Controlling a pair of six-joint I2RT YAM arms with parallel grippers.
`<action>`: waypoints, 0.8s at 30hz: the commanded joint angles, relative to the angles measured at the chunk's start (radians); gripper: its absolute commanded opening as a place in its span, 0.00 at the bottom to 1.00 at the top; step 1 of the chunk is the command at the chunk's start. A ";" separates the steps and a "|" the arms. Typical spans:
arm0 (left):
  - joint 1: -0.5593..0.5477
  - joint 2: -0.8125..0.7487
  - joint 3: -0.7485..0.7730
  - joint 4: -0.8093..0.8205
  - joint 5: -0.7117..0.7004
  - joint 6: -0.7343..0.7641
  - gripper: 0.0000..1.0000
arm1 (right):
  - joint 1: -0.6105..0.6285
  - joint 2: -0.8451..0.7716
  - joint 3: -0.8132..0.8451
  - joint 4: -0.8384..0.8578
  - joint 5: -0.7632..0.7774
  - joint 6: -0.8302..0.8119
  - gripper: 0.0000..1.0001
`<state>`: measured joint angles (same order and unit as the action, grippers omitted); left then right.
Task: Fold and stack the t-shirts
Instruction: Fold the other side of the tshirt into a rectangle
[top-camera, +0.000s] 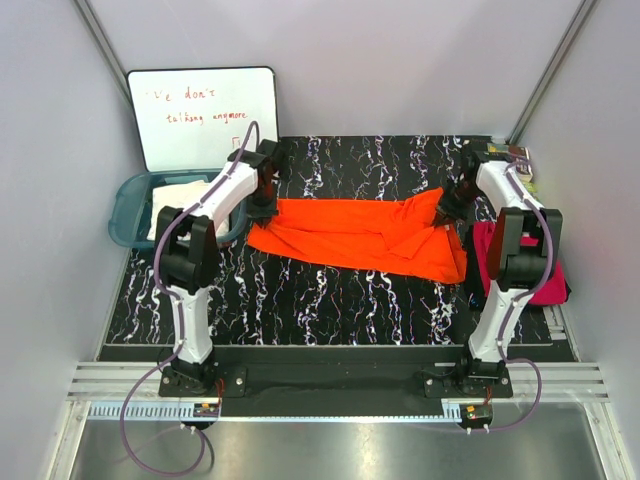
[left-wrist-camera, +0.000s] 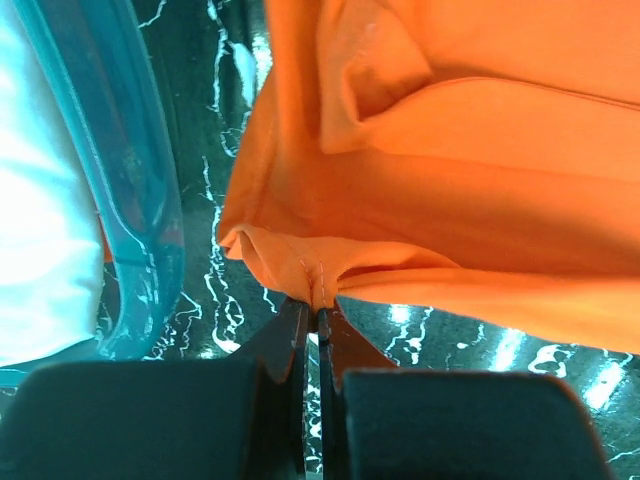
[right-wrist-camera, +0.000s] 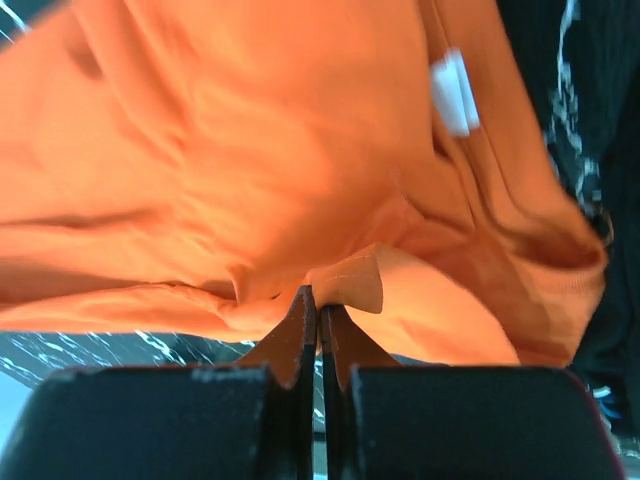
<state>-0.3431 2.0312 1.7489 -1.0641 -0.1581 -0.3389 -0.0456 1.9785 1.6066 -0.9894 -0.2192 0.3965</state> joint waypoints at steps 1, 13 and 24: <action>0.029 0.006 0.046 -0.007 -0.020 0.015 0.00 | 0.004 0.022 0.116 0.009 0.014 -0.007 0.00; 0.044 0.070 0.029 -0.008 -0.009 0.023 0.00 | 0.004 0.143 0.251 0.005 0.011 0.007 0.00; 0.050 0.115 0.070 -0.037 -0.060 0.000 0.99 | 0.004 0.223 0.365 0.008 0.012 0.027 0.00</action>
<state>-0.3111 2.1822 1.7725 -1.0714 -0.1543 -0.3393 -0.0456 2.2063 1.8935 -0.9924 -0.2199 0.4068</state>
